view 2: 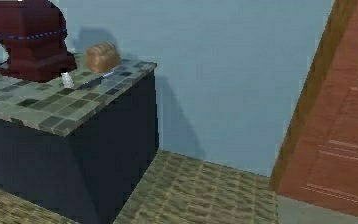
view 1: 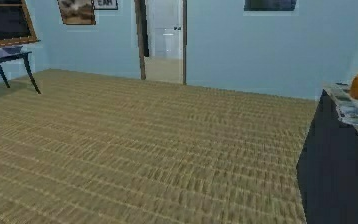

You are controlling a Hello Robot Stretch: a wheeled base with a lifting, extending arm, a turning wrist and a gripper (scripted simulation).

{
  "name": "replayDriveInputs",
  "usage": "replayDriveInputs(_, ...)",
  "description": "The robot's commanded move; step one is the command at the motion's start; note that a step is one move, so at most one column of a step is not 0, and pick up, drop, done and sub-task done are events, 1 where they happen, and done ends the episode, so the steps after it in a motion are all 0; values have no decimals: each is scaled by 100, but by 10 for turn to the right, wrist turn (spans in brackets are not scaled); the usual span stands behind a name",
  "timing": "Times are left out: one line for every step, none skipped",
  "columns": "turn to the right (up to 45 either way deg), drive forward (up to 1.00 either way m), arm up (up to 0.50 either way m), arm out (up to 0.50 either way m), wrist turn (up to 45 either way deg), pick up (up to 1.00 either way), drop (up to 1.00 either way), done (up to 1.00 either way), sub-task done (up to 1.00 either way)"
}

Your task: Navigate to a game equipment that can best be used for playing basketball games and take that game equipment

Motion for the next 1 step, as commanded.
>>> replayDriveInputs(0,100,0,0,0,0,0,0,0)
